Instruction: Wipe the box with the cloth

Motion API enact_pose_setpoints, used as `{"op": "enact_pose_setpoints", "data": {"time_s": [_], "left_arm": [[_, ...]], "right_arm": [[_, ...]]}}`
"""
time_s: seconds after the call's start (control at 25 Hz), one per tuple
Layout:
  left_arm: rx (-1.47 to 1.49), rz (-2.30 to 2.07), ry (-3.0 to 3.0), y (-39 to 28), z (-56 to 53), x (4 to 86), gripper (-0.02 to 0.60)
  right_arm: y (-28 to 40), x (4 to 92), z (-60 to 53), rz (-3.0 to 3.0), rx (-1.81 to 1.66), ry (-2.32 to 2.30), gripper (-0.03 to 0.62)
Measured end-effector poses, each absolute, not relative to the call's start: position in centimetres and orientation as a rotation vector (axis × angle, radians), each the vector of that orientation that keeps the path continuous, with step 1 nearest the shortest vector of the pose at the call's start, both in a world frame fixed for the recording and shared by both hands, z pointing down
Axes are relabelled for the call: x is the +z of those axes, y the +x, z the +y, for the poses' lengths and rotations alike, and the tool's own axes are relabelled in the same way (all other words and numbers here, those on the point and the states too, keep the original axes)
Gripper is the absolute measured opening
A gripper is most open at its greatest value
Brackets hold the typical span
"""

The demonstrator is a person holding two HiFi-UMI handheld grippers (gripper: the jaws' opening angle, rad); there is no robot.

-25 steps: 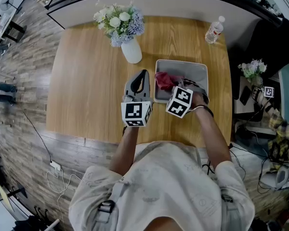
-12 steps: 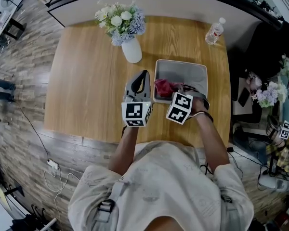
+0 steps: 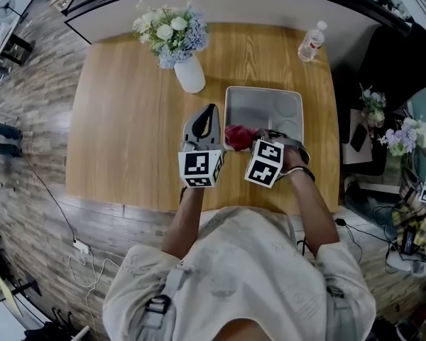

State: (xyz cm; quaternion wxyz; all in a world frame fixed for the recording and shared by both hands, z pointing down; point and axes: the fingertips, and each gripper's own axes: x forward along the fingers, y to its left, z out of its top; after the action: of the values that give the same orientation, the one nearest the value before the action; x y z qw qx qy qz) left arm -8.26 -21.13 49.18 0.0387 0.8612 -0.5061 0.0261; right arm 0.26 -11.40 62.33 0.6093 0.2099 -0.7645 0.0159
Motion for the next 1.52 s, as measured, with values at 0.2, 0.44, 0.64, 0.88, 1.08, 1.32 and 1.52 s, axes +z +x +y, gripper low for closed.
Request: {"op": "enact_pose_setpoints", "data": {"time_s": [0.2,0.44,0.64,0.88,1.08,1.32,1.52], "left_arm": [[0.084,-1.555,2.639,-8.4,-21.0,49.3,0.014],[0.087,-1.563,2.627,-8.6,-20.9,49.5,0.014],[0.088,-1.554,2.63,-8.4,-21.0,49.7,0.014],[0.088,-1.552,2.634,-8.3,-20.9,49.7,0.014],[0.085,-1.555,2.636,-8.3,-21.1,49.6,0.014],[0.077,-1.558,2.64,-8.4,-21.1,49.4,0.014],[0.068,-1.56,2.647,-8.3,-21.3,49.0,0.014]], "right_arm": [[0.3,62.3,-10.6,-1.763,0.014,0.484,0.064],[0.0,61.8,-8.5,-1.795,0.054,0.431,0.064],[-0.3,62.1,-8.1,-1.824,0.073,0.436,0.065],[-0.2,62.2,-8.0,-1.832,0.077,0.443,0.066],[-0.3,62.3,-8.1,-1.842,0.068,0.454,0.066],[0.1,60.9,-8.6,-1.884,0.069,0.508,0.066],[0.6,58.6,-9.0,-1.946,0.074,0.573,0.066]]}}
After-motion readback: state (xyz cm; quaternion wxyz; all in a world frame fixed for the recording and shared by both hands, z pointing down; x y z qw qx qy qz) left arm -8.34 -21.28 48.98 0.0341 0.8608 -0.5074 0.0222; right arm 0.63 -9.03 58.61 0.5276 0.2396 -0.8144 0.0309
